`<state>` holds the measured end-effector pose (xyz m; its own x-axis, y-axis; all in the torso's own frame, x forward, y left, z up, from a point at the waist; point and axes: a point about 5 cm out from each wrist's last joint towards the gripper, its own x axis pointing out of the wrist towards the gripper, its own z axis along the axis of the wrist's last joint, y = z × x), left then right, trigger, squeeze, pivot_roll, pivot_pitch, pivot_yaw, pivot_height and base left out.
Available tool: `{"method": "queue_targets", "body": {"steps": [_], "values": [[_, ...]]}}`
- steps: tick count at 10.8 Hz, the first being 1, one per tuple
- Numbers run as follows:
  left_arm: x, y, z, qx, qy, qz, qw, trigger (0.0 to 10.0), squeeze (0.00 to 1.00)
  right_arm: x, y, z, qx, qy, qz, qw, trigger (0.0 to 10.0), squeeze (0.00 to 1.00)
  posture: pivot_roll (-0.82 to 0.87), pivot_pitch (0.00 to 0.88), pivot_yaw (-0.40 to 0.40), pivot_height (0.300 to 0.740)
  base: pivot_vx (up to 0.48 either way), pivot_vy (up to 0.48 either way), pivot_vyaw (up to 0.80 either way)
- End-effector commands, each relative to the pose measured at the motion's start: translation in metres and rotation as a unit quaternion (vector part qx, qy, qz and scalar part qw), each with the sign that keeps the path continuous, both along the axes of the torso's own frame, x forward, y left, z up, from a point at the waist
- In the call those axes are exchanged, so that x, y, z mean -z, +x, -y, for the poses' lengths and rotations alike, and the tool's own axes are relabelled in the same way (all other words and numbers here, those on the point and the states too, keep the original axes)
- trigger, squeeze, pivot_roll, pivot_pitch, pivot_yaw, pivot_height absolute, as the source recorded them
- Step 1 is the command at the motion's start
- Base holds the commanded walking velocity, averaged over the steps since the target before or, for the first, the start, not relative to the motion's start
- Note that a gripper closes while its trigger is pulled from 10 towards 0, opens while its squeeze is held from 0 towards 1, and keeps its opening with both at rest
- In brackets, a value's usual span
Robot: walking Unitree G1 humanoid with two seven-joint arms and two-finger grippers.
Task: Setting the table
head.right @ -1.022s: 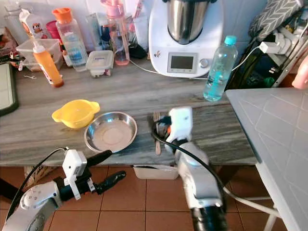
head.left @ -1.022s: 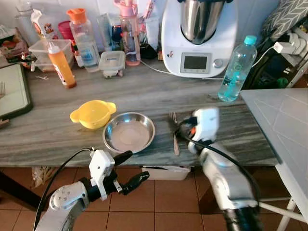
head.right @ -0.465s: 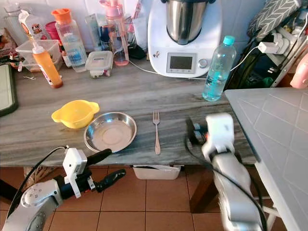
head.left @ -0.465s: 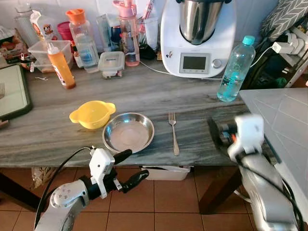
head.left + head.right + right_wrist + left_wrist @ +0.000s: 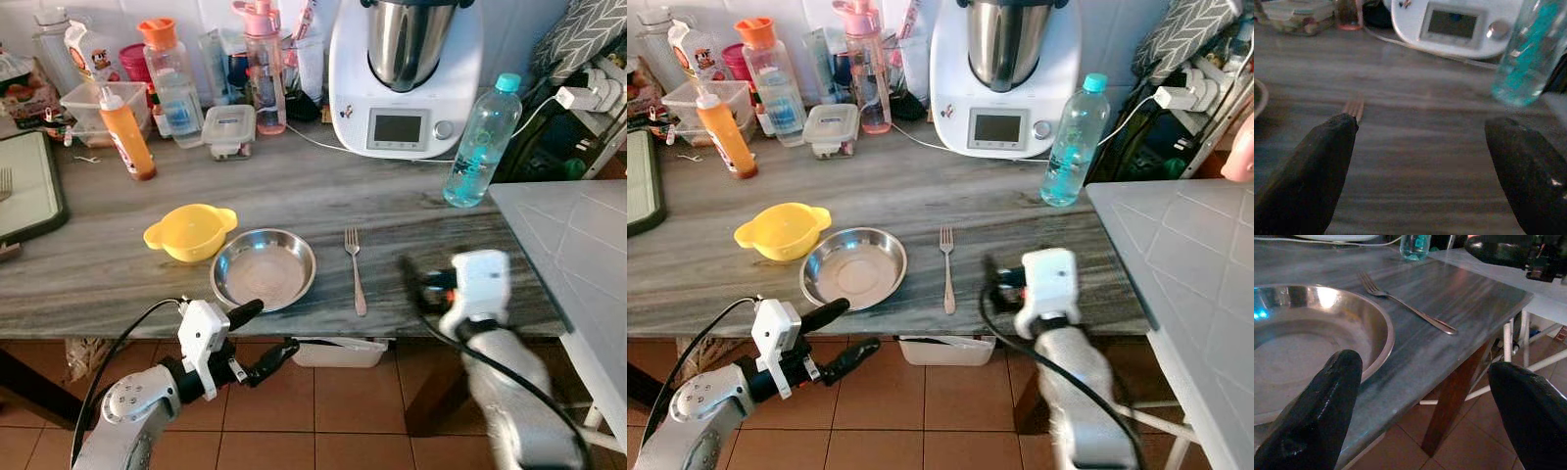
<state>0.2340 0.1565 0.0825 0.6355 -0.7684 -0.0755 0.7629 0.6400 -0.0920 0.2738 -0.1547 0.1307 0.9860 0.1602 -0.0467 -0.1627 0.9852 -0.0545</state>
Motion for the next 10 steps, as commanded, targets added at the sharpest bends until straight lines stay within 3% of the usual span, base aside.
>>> {"method": "queue_targets", "body": {"steps": [1,3,4,5,10], "values": [[-0.001,0.001,-0.003,-0.005,0.006,0.004,1.0,10.0,0.0,0.002,0.007,-0.005,-0.003,0.023,-0.023,0.999,10.0,0.0,0.04,0.034,0.028,0.74,0.0,0.0,0.0],[-0.001,0.0,-0.002,-0.002,0.007,0.004,1.0,10.0,0.0,0.012,0.019,-0.017,-0.013,0.038,-0.076,0.996,10.0,0.0,0.05,0.04,0.028,0.74,0.0,0.0,0.0],[-0.001,-0.003,-0.002,0.002,0.009,0.002,1.0,10.0,0.0,0.013,0.024,-0.031,-0.043,0.047,-0.088,0.994,10.0,0.0,0.05,0.044,0.03,0.74,0.0,0.0,0.0],[-0.001,-0.004,-0.002,0.004,0.009,0.001,1.0,10.0,0.0,0.017,0.027,-0.038,-0.053,0.038,-0.108,0.992,0.0,0.0,0.05,0.046,0.03,0.74,0.0,0.0,0.0],[-0.001,-0.007,-0.003,0.008,0.01,-0.004,1.0,10.0,0.0,0.025,0.034,-0.055,-0.066,0.028,-0.125,0.99,0.0,0.0,0.06,0.052,0.027,0.74,0.0,0.0,0.0]]}}
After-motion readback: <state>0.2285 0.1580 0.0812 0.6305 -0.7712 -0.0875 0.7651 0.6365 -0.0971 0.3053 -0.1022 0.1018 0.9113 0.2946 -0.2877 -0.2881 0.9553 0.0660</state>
